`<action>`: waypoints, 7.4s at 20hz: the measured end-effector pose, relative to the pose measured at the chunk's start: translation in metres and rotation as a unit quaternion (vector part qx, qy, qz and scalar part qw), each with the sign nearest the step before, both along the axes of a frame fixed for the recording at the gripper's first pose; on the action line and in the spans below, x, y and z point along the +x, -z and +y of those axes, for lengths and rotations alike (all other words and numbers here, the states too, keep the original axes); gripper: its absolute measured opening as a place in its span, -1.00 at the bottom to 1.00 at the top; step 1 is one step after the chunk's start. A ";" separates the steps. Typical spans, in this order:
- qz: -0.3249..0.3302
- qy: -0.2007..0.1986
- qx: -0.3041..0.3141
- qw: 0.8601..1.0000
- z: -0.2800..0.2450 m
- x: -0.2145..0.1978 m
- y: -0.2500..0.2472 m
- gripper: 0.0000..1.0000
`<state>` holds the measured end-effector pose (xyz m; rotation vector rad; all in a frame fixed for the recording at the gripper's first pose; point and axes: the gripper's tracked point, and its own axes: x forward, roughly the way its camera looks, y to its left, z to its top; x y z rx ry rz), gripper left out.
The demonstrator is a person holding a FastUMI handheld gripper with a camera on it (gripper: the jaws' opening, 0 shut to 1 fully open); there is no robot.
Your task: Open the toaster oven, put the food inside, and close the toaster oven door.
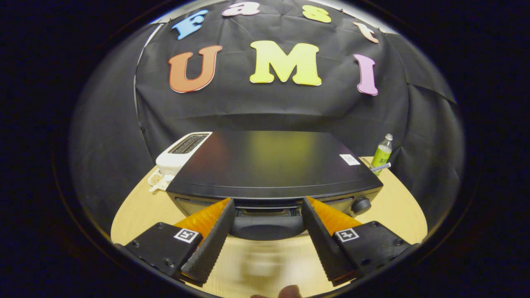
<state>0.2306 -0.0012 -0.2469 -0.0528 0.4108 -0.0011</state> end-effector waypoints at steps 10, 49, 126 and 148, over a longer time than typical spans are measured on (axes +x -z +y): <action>0.051 0.002 0.017 0.999 -0.005 -0.081 0.057 1.00; 0.405 -0.171 0.358 0.824 0.217 -0.200 0.119 -0.08; 0.140 -0.009 0.037 0.989 -0.022 -0.150 0.128 1.00; 0.139 -0.008 0.025 0.990 -0.021 -0.106 0.199 1.00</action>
